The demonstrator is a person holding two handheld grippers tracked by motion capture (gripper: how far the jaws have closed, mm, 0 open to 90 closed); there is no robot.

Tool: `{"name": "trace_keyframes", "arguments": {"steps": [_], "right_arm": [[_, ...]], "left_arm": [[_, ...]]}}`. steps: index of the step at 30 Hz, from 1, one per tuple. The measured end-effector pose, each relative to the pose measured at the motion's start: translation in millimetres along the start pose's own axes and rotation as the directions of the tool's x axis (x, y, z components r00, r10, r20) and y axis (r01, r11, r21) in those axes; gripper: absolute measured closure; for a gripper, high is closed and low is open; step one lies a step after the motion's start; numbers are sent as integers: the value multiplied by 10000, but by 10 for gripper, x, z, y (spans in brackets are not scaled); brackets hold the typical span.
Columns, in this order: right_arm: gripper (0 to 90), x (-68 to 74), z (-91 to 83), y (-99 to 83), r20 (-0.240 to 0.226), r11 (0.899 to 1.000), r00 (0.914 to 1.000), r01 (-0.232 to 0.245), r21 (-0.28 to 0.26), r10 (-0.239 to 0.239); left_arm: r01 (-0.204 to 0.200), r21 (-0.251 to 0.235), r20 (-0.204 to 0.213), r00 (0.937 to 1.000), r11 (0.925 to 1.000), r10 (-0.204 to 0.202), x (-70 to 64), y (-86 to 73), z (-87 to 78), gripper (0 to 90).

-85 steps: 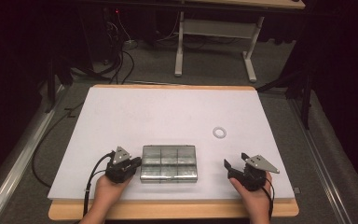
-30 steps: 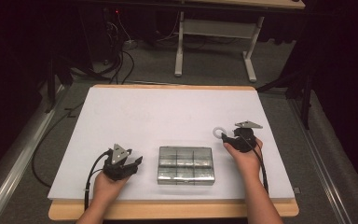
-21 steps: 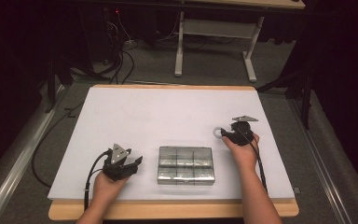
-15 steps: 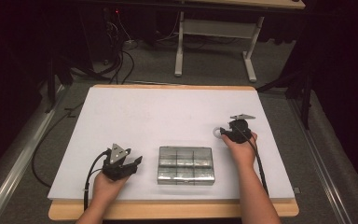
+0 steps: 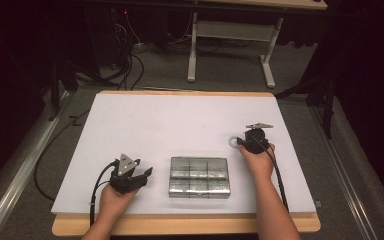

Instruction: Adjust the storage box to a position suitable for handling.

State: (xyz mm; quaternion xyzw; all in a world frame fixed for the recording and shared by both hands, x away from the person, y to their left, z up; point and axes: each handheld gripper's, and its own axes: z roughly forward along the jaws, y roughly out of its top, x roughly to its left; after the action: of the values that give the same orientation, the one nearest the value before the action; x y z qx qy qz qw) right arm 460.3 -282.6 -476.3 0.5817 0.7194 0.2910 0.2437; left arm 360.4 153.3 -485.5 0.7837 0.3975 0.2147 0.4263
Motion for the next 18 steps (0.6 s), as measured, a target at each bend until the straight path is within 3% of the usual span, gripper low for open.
{"name": "trace_keyframes", "arguments": {"steps": [9, 18], "right_arm": [[827, 19, -6, 5, -43, 10000, 10000, 57, 61, -57], [834, 24, -73, 26, -166, 9999, 9999, 43, -100, -44]], "left_arm": [[-2, -10, -33, 10000, 10000, 2, -2, 0, 0, 433], [-8, -12, -53, 10000, 10000, 8, -3, 0, 0, 436]]}}
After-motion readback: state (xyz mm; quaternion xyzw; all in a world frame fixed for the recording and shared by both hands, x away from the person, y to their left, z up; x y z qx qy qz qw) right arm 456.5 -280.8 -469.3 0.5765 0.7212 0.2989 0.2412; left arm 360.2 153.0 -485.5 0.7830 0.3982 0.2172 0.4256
